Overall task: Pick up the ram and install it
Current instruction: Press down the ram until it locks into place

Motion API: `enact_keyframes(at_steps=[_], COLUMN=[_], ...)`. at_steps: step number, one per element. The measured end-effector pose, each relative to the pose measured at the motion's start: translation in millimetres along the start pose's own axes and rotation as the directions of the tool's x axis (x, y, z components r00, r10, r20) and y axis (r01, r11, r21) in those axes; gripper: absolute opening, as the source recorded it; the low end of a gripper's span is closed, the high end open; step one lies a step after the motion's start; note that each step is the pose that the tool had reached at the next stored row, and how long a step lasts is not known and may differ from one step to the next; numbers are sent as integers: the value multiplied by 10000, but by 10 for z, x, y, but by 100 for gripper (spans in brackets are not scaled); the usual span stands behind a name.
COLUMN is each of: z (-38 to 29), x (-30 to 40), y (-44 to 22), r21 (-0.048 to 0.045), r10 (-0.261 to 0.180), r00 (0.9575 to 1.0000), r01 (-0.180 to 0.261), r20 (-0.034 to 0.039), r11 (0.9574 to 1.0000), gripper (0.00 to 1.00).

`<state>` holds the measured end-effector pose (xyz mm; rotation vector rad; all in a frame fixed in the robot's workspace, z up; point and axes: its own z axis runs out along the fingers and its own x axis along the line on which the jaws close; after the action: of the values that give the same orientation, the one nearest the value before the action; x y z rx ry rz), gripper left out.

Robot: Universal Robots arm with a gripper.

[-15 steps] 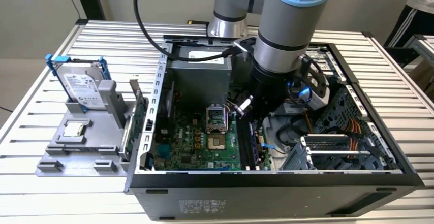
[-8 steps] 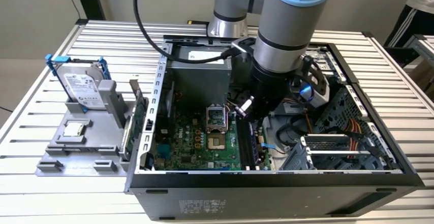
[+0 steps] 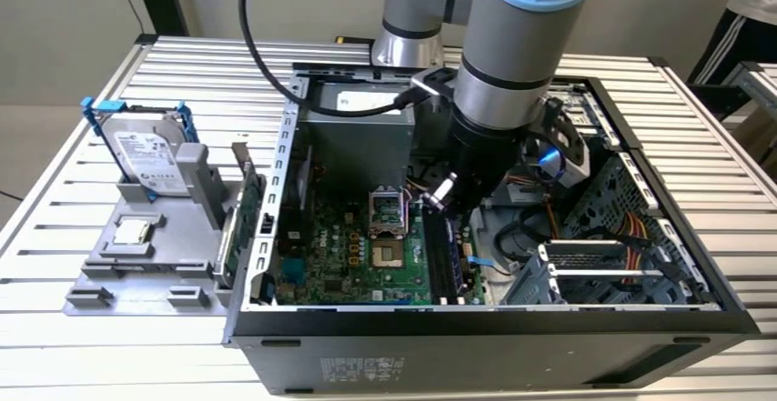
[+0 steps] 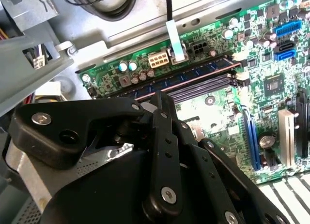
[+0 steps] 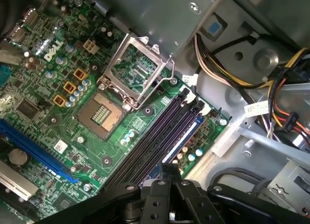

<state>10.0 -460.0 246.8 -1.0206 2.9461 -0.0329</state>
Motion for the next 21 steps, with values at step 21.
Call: enact_keyframes(at_steps=[21], z=[0], x=[-5], y=[8], r21=[-33], r10=[-1717], r00=[9851], r01=[1718], r20=[40], r11=[9851], gripper=[0])
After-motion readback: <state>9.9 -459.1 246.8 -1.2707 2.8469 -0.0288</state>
